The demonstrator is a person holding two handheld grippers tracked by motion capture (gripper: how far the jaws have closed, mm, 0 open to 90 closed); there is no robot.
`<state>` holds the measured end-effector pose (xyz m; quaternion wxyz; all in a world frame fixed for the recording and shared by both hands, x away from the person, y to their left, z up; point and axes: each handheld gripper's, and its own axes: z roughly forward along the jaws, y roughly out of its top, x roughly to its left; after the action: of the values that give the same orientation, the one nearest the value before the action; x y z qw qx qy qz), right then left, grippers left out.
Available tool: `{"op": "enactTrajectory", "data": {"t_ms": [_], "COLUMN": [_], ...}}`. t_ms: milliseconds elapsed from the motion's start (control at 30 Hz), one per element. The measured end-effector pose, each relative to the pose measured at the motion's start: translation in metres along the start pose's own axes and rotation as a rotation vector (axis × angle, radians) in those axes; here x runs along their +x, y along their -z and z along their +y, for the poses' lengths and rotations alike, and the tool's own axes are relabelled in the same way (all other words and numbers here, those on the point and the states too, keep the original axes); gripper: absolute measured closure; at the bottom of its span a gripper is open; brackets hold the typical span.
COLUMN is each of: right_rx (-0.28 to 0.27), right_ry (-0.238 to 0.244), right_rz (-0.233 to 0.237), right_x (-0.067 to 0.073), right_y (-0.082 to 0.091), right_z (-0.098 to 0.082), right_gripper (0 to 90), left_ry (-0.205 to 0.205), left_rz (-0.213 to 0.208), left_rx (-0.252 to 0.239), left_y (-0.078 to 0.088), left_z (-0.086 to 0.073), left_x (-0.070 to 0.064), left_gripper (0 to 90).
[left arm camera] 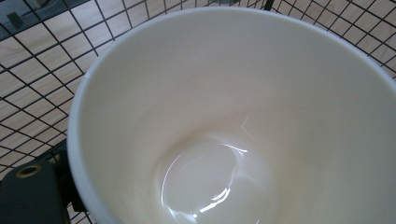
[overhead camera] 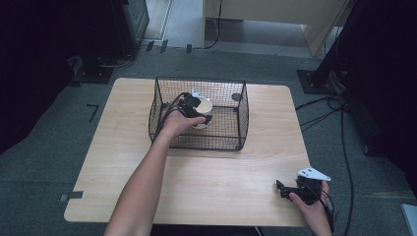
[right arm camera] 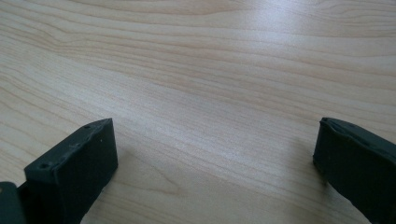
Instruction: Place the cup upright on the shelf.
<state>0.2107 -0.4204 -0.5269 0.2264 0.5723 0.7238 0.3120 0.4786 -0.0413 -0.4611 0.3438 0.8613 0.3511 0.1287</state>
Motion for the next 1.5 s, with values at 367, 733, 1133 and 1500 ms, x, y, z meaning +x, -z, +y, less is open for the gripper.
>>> {"op": "enactTrajectory", "data": {"t_ms": [367, 733, 1133, 1500], "right_rx": [0.0, 0.0, 0.0, 0.0], "right_ry": [0.002, 0.002, 0.001, 0.001], "right_rz": [0.002, 0.001, 0.002, 0.001], "right_x": [0.0, 0.0, 0.0, 0.0], "right_y": [0.0, 0.0, 0.0, 0.0], "right_z": [0.0, 0.0, 0.0, 0.0], "right_gripper": [0.0, 0.0, 0.0, 0.0], "left_ry": [0.016, 0.062, 0.087, 0.105], "left_rz": [0.01, 0.078, 0.126, 0.136], "left_rx": [0.055, 0.147, 0.077, -0.026], "left_y": [-0.001, 0.005, 0.02, 0.042], "left_z": [-0.002, -0.001, 0.004, 0.01], "left_x": [0.0, 0.004, 0.005, 0.008], "left_gripper": [9.0, 5.4, 0.0, 0.0]}}
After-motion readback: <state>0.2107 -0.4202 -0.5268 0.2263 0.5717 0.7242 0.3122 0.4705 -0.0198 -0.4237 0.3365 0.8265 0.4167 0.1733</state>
